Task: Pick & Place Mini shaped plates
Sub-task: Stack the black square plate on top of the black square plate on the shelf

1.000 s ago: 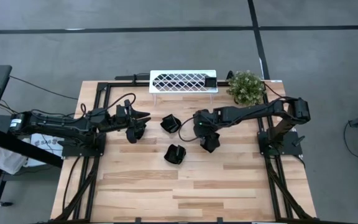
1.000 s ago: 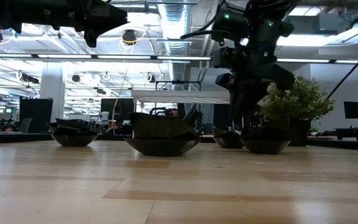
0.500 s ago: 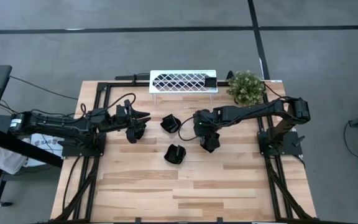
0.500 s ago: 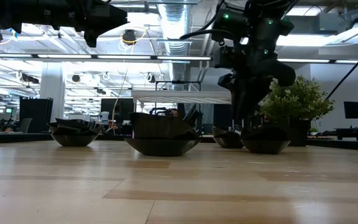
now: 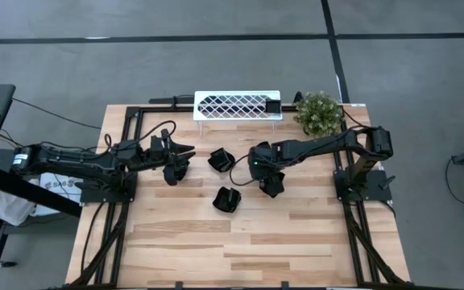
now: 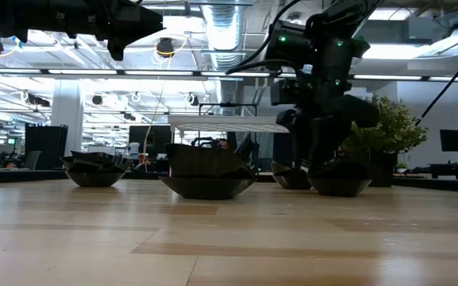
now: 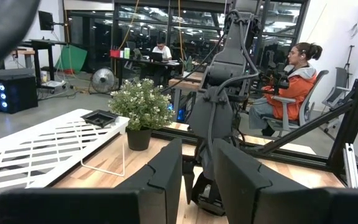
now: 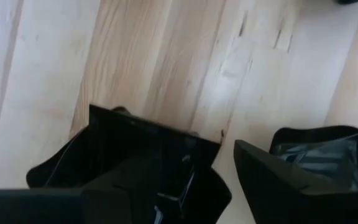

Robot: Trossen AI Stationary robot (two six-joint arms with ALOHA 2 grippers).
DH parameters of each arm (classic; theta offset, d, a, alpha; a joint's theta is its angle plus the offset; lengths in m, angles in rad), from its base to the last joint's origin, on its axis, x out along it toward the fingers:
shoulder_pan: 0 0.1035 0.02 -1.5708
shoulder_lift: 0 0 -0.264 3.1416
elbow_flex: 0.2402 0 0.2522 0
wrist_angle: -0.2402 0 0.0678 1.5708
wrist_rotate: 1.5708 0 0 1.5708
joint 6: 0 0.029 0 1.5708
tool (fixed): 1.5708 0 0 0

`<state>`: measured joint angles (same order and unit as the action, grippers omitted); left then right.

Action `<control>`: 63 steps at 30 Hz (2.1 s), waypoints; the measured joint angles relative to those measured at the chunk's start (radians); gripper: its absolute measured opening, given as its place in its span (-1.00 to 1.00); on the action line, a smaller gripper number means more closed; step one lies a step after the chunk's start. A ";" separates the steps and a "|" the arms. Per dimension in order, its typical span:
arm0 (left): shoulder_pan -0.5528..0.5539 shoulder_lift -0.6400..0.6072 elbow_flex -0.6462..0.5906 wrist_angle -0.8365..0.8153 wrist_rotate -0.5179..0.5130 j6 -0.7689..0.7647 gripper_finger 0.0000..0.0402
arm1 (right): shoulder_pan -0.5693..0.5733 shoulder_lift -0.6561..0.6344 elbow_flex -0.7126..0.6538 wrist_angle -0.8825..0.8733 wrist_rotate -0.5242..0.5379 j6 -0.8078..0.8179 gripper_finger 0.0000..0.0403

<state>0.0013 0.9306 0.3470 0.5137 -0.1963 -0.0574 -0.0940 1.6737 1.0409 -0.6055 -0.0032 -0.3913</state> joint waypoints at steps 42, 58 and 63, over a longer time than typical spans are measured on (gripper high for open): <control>0.000 0.000 0.000 0.003 -0.001 0.000 -0.54 | 0.000 -0.006 0.000 -0.017 0.003 -0.010 -0.74; 0.000 0.000 0.000 0.003 -0.001 0.000 -0.54 | 0.000 -0.006 0.000 -0.017 0.003 -0.011 -0.74; 0.000 0.000 0.000 0.003 -0.001 0.000 -0.54 | 0.000 -0.006 0.000 -0.017 0.003 -0.011 -0.74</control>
<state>0.0017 0.9305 0.3470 0.5167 -0.1970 -0.0574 -0.0944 1.6676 1.0409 -0.6220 0.0002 -0.4023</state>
